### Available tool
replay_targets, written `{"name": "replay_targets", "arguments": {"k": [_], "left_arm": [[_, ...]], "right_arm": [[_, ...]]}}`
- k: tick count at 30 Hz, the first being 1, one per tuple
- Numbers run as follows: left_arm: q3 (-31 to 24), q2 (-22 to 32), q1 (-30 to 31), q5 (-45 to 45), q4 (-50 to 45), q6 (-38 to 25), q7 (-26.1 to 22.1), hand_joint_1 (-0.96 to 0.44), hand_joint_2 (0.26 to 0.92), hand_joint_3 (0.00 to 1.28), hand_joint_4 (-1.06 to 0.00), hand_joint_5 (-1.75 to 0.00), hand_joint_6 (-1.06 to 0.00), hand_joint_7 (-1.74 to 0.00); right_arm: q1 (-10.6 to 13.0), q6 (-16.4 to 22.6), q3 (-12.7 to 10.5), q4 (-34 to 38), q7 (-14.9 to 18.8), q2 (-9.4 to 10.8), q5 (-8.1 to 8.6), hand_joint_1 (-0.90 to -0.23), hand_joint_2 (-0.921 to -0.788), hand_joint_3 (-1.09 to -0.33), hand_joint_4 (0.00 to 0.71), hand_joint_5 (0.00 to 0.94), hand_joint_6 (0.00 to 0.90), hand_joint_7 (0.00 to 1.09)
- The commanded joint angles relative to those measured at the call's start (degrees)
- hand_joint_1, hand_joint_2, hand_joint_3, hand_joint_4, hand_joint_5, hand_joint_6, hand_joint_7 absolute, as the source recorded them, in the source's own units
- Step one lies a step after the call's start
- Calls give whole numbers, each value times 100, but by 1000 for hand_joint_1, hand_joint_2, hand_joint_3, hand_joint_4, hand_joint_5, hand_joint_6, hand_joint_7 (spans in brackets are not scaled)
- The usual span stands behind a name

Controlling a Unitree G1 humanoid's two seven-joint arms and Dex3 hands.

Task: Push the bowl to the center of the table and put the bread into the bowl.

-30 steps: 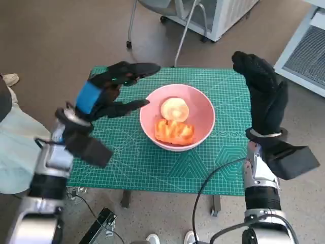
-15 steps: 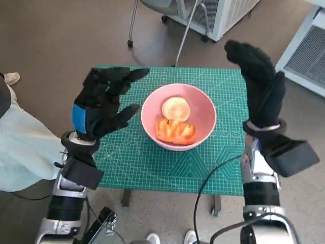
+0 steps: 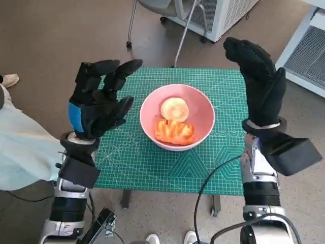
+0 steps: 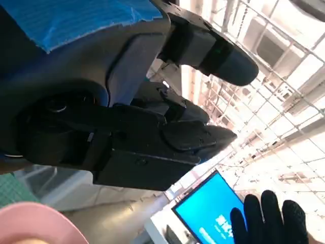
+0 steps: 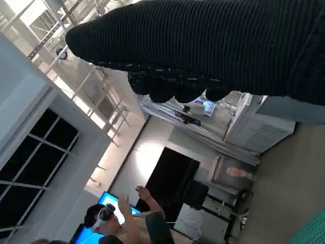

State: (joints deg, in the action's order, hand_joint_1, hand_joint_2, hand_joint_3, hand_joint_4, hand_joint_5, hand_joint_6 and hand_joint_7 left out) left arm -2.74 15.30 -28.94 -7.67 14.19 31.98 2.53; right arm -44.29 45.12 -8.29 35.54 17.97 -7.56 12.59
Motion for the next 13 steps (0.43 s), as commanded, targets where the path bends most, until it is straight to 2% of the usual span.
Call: {"name": "replay_targets", "arguments": {"k": [1, 13], "left_arm": [[-55, -40, -90, 166, -49, -90, -98, 11, 884, 435, -324, -556, -269, -807], [-84, -27, -225, 231, 68, -25, -223, 7, 904, 390, -344, -556, -278, -755]], "right_arm": [[0, -70, 3, 27, 46, -8, 0, -461, -921, -549, 491, 16, 226, 854], [16, -104, 4, -37, 48, -66, -26, -459, -921, -550, 492, 15, 228, 848]]}}
